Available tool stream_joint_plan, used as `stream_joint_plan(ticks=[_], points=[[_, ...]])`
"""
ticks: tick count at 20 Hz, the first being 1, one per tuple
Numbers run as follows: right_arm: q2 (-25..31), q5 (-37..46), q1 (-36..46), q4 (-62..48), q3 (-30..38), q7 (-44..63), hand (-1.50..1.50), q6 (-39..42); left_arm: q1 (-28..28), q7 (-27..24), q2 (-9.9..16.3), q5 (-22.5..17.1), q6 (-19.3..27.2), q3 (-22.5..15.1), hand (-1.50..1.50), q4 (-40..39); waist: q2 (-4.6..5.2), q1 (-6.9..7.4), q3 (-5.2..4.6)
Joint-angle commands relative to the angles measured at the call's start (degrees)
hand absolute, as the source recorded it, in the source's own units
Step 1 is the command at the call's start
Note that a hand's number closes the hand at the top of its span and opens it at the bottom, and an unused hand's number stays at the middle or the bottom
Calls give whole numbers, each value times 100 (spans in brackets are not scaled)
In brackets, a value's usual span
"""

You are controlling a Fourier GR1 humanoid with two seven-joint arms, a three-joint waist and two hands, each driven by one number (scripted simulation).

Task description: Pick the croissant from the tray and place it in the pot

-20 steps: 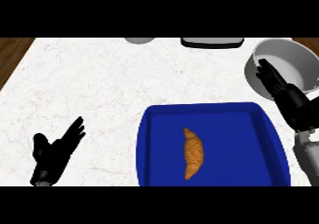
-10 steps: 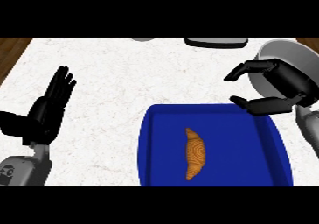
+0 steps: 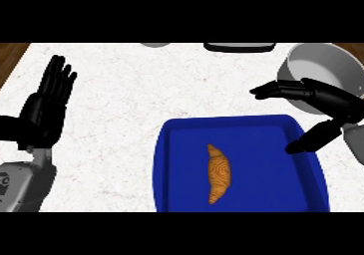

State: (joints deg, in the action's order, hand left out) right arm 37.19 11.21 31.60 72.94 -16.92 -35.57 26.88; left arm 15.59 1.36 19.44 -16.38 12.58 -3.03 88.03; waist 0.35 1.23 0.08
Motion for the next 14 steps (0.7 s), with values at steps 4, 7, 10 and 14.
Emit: stream_joint_plan(ticks=[4, 7, 10, 14], points=[[47, 1244, 421, 249, -846, 393, -150, 219, 97, -128, -44, -21, -73, 197, 0, -165, -24, -52, -12], [51, 1470, 331, 1062, -1114, 1097, -150, 487, -27, -302, -87, 70, -112, 191, 0, -335, -56, -147, -16], [-299, 1631, 208, 1411, -1181, 1668, -150, 688, 45, 125, -180, 205, 116, 77, 0, 98, -58, -125, -10], [-722, 1925, 342, 1504, -1375, 2456, -150, 1103, 26, -200, -310, 345, 64, 98, 0, -200, -43, -124, -12]])
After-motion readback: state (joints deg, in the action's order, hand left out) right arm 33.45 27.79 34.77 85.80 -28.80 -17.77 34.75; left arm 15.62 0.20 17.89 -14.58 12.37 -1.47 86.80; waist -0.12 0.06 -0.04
